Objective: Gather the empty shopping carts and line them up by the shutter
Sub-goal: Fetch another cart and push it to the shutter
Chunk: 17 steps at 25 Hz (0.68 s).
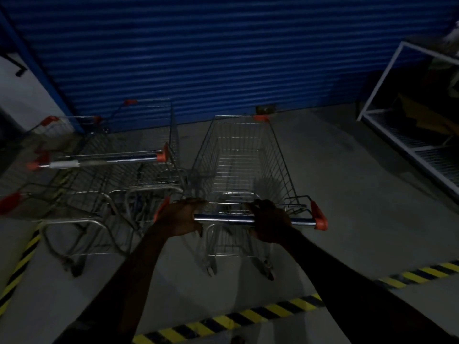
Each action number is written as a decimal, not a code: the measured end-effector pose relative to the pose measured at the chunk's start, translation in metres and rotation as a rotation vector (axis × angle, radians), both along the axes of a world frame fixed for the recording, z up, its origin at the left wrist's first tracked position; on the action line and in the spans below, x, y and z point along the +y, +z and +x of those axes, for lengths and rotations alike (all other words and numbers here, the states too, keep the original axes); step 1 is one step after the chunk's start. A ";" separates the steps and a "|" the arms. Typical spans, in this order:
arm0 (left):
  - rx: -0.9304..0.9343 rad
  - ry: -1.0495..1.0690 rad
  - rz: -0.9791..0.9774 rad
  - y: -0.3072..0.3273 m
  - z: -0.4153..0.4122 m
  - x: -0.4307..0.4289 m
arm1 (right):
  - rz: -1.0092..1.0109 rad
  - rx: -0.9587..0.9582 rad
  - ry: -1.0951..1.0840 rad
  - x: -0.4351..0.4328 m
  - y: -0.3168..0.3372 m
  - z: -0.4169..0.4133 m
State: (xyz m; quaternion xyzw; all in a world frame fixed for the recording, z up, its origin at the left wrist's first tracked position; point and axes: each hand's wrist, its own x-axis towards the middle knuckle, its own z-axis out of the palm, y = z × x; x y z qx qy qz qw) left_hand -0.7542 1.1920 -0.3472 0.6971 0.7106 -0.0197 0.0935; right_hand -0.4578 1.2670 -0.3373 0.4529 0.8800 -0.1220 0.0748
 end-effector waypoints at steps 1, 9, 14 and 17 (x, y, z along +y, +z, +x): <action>0.036 -0.011 0.039 0.003 -0.008 0.008 | 0.001 0.019 0.010 0.009 0.000 -0.010; 0.146 0.066 0.421 -0.019 -0.048 0.023 | 0.220 0.219 0.059 0.015 -0.012 -0.048; -0.028 0.089 0.576 -0.013 0.020 0.026 | 0.141 0.340 0.025 0.019 -0.012 -0.023; -0.168 0.181 0.652 -0.003 0.064 0.036 | 0.057 0.371 -0.038 0.009 -0.013 0.006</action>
